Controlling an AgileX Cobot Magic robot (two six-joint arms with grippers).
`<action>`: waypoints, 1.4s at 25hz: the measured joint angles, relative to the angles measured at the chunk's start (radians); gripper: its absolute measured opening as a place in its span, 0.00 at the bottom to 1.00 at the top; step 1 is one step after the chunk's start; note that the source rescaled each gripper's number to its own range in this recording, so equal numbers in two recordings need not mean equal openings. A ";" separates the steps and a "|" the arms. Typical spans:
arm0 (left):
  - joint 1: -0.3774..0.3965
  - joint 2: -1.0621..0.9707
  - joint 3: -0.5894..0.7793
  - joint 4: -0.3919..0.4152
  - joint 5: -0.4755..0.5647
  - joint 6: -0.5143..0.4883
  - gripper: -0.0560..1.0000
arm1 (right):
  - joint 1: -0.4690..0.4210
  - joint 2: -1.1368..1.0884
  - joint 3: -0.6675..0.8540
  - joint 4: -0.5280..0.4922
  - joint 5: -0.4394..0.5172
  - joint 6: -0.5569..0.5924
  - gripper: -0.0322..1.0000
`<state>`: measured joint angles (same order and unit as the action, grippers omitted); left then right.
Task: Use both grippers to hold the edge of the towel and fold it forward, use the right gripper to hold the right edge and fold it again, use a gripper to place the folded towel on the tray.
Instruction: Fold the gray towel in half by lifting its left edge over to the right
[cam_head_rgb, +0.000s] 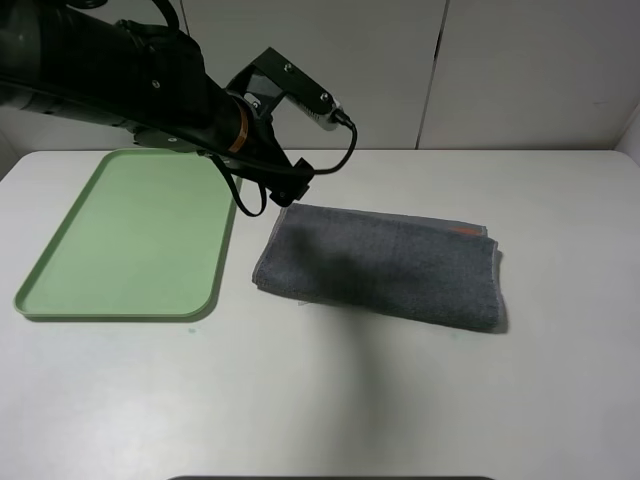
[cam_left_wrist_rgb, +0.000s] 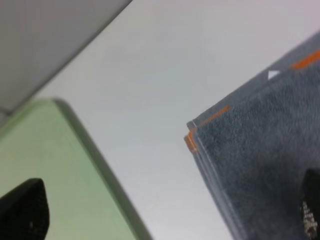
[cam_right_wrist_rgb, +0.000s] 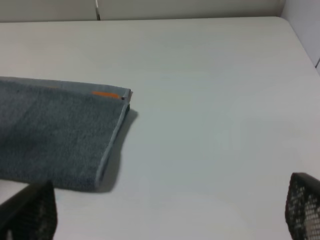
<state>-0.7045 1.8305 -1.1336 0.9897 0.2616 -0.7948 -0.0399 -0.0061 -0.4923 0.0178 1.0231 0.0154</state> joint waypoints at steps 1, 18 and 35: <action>0.000 -0.001 -0.001 -0.017 0.019 -0.042 1.00 | 0.000 0.000 0.000 0.000 0.000 0.000 1.00; 0.019 -0.001 -0.021 -0.518 0.135 0.021 0.92 | 0.000 0.000 0.000 0.000 0.000 0.000 1.00; 0.043 0.232 -0.221 -0.729 0.215 0.225 0.92 | 0.000 0.000 0.000 0.000 0.000 0.001 1.00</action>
<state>-0.6620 2.0627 -1.3546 0.2606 0.4771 -0.5700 -0.0399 -0.0061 -0.4923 0.0178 1.0231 0.0164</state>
